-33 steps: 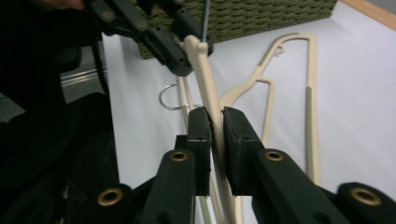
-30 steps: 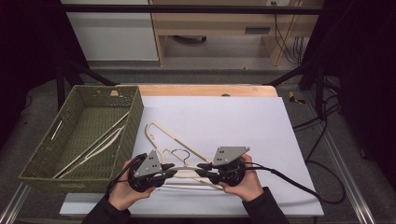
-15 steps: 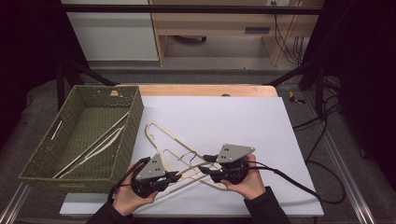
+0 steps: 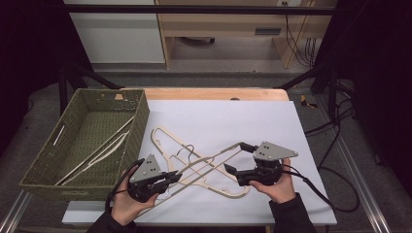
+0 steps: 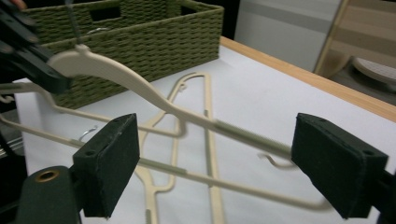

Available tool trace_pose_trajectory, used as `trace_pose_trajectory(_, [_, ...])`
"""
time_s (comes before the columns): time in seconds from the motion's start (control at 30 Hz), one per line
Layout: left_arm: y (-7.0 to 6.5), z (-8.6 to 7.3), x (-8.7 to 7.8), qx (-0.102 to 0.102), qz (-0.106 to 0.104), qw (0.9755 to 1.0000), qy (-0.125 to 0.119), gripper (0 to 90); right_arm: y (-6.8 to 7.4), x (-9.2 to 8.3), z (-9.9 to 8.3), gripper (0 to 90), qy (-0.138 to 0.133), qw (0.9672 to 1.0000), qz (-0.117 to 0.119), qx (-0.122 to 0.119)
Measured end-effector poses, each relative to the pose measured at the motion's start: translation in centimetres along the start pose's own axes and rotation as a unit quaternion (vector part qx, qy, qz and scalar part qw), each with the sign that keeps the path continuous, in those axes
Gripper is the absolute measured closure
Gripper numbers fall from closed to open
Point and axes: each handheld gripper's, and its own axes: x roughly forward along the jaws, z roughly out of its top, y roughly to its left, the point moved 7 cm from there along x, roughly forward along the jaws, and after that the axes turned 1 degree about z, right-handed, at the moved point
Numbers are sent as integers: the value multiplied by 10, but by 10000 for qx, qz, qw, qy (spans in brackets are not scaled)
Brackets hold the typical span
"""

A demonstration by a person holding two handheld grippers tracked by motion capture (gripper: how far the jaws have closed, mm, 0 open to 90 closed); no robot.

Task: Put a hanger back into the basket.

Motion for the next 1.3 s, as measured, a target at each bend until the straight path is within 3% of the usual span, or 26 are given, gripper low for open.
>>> trace_pose_trajectory(0.13, [3,11,-15,-115,9,9997,-227,866,-13,-8,-5,124,-58,9997,-168,195])
trace_pose_trajectory(0.33, [12,30,-42,-7,176,9985,-519,865,-27,-25,-11,115,-163,9986,-369,350])
trace_pose_trajectory(0.6, [32,58,-76,108,415,9974,-574,865,-42,-44,-22,100,-240,9965,-610,525])
trace_pose_trajectory(0.8, [57,71,-101,207,601,9961,-608,865,-48,-50,-26,90,-289,9953,-708,599])
trace_pose_trajectory(1.07, [102,68,-123,247,971,9933,-580,864,-53,-54,-28,83,-295,9943,-768,673])
trace_pose_trajectory(1.13, [106,66,-124,230,987,9932,-568,864,-54,-55,-29,81,-290,9944,-772,656])
trace_pose_trajectory(1.17, [117,61,-127,210,1082,9928,-479,864,-55,-56,-29,78,-303,9941,-800,672])
trace_pose_trajectory(1.3, [139,50,-131,125,1258,9914,-337,864,-56,-57,-29,69,-326,9937,-837,677])
